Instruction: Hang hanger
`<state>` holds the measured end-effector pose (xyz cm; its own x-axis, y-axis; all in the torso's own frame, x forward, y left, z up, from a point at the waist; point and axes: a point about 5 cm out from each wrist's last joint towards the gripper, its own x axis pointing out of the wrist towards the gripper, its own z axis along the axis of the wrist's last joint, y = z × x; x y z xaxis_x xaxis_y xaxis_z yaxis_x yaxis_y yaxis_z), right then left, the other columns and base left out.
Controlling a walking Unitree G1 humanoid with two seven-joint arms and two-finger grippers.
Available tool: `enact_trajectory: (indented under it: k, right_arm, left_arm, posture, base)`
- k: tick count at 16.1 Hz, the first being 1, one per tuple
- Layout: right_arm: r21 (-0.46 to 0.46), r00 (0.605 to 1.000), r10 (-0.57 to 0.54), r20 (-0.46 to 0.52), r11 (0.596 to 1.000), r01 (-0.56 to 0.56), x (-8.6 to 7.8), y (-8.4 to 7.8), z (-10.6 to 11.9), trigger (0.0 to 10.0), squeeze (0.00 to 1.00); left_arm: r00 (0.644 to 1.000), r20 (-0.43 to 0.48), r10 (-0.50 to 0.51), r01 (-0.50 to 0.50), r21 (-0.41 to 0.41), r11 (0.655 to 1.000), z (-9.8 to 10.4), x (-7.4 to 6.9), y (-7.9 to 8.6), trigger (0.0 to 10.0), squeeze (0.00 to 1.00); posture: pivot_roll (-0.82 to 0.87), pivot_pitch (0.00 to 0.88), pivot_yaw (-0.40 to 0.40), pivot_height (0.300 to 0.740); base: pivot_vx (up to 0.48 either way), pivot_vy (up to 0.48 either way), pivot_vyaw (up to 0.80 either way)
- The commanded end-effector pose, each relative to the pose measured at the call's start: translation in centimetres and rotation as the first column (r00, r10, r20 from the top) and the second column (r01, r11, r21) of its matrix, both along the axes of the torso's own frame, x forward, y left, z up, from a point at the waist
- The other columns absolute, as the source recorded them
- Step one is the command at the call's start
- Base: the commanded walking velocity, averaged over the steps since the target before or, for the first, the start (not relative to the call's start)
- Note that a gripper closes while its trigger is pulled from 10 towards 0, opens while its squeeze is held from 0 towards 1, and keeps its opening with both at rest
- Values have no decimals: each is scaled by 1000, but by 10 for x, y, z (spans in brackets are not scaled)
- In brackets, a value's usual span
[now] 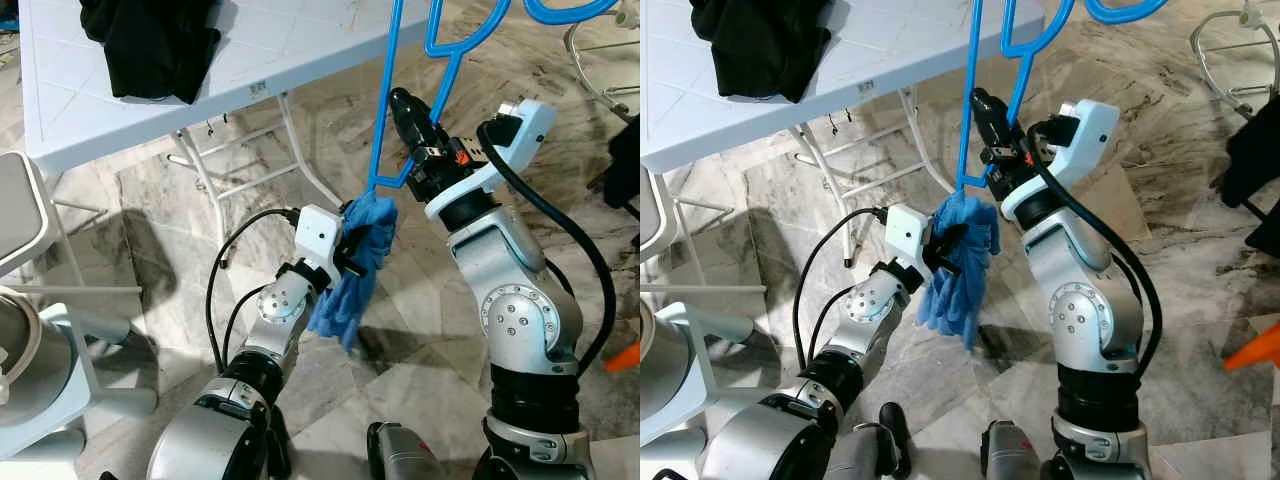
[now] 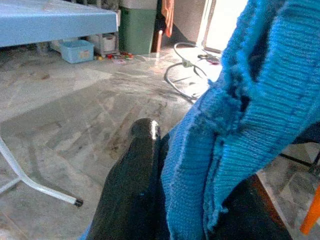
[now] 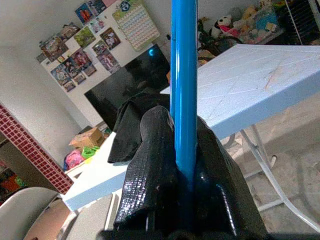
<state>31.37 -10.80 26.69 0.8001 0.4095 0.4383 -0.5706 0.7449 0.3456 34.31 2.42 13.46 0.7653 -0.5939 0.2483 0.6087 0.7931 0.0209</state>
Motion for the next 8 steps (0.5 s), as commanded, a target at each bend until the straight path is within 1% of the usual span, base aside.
enact_trajectory:
  k: [1,3,5,6,7,8]
  right_arm:
    - [-3,1000,-6,14,1000,6,-1,3,1,10000,0]
    - [-1,1000,-22,-3,1000,22,0,3,-5,10000,0]
    - [9,1000,-20,-19,1000,20,2,4,-8,10000,0]
    - [13,1000,-19,-24,1000,20,3,5,-10,10000,0]
    - [15,999,-39,-20,999,39,3,5,-11,10000,0]
    - [30,997,-72,-12,997,72,5,4,-12,10000,0]
  left_arm:
    - [999,-16,-40,39,-40,998,1,-5,-14,0,0]
    - [993,-30,-113,111,-55,992,-3,-13,-22,0,0]
    - [990,-45,-133,130,-78,989,-3,-14,-25,0,0]
    - [985,-62,-159,153,-96,984,-2,-14,-28,0,0]
    - [971,-84,-226,214,-133,968,0,-17,-36,0,0]
    - [944,-103,-315,294,-177,939,3,-22,-46,0,0]
  posture:
    - [-288,284,37,740]
    - [-280,286,40,740]
    - [-277,287,41,740]
    - [-275,288,43,740]
    - [-272,287,47,740]
    - [-272,286,50,740]
  base:
    - [0,0,0]
    - [0,0,0]
    - [0,0,0]
    - [0,0,0]
    - [0,0,0]
    - [0,0,0]
